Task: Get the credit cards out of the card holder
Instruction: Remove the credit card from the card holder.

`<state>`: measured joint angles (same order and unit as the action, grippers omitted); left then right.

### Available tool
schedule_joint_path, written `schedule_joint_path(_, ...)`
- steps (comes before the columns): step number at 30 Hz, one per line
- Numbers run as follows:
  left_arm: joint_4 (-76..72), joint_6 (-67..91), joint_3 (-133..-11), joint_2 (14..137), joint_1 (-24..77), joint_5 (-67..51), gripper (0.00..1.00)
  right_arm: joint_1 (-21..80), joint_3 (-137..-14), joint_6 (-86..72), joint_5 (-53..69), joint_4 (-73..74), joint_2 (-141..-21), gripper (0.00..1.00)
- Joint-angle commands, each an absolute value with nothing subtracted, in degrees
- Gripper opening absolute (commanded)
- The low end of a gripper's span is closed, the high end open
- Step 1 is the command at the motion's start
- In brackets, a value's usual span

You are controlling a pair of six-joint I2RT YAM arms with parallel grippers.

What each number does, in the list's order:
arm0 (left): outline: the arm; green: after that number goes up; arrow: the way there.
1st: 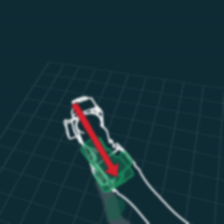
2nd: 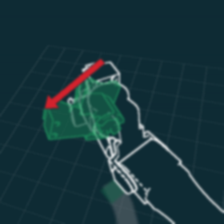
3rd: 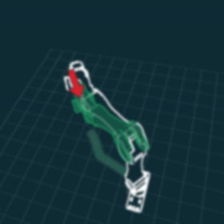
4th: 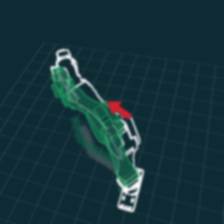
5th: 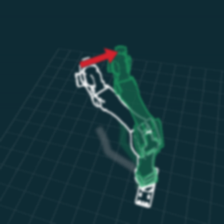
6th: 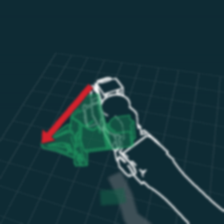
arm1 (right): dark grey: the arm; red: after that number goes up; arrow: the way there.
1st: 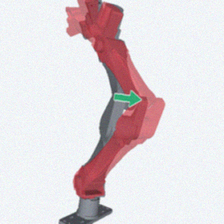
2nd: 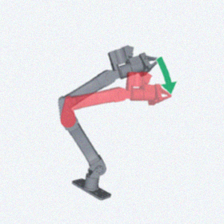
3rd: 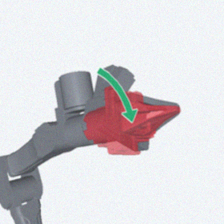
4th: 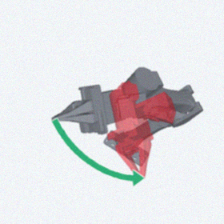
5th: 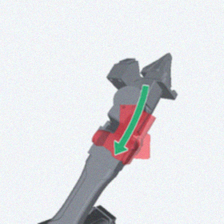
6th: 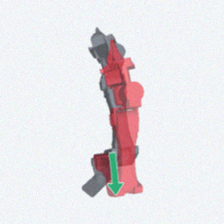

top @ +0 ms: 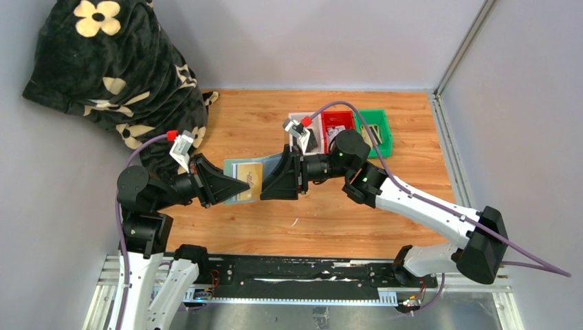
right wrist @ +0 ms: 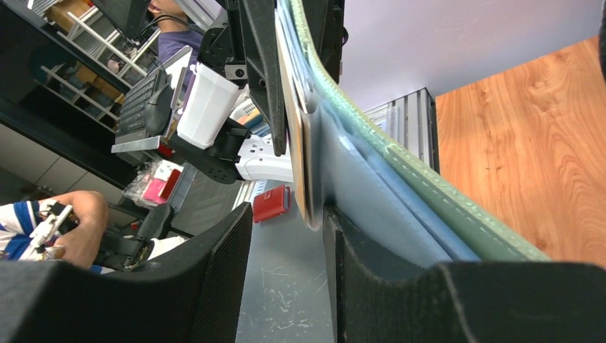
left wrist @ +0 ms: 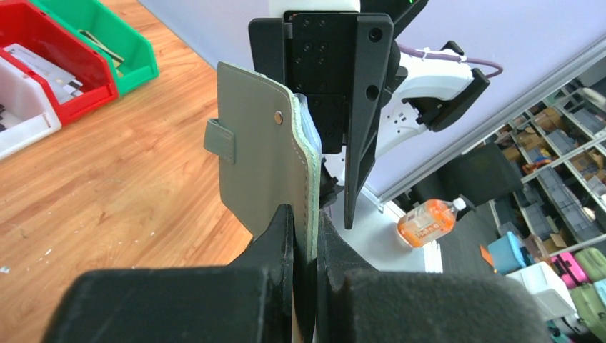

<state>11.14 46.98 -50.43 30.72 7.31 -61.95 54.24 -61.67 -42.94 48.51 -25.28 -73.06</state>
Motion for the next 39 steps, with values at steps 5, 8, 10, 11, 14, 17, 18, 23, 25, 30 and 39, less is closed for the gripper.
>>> schedule_joint_path(5, 13.9, 44.0, -49.9, 30.0, 7.7, -64.1, 0.0, 53.6, -64.3, -45.0, 49.0, -31.0, -75.3, 0.41)
schedule_joint_path(8, 13.9, 44.2, -49.7, 29.9, 7.7, -64.0, 0.0, 53.6, -64.9, -45.4, 48.2, -31.3, -76.6, 0.35)
schedule_joint_path(10, 13.9, 44.1, -49.4, 29.7, 7.7, -64.0, 0.02, 53.6, -65.5, -45.6, 47.1, -31.3, -77.5, 0.3)
schedule_joint_path(11, 13.9, 44.2, -49.3, 29.5, 7.7, -63.9, 0.03, 53.7, -65.8, -45.7, 46.5, -31.2, -78.0, 0.28)
schedule_joint_path(14, 14.0, 43.9, -49.0, 29.1, 7.7, -63.3, 0.1, 53.7, -66.5, -46.1, 43.8, -30.6, -79.2, 0.19)
schedule_joint_path(17, 14.6, 42.5, -48.9, 29.0, 7.7, -61.4, 0.18, 53.8, -66.8, -45.9, 40.4, -28.2, -79.8, 0.07)
schedule_joint_path(18, 15.1, 42.0, -48.9, 29.1, 7.7, -61.1, 0.18, 53.8, -66.6, -45.8, 39.7, -28.0, -79.8, 0.05)
schedule_joint_path(23, 16.5, 40.7, -49.0, 30.1, 7.7, -60.6, 0.21, 53.7, -65.0, -46.7, 40.7, -30.9, -79.5, 0.0)
schedule_joint_path(25, 16.8, 40.4, -48.9, 30.2, 7.7, -60.6, 0.22, 53.6, -63.4, -47.7, 41.8, -33.4, -79.0, 0.0)
schedule_joint_path(30, 16.8, 40.5, -49.5, 30.5, 7.7, -60.2, 0.2, 52.2, -58.8, -50.0, 41.9, -38.7, -76.7, 0.0)
schedule_joint_path(39, 15.0, 43.5, -50.0, 30.7, 7.7, -60.6, 0.19, 50.5, -51.9, -50.0, 40.8, -38.7, -72.7, 0.0)
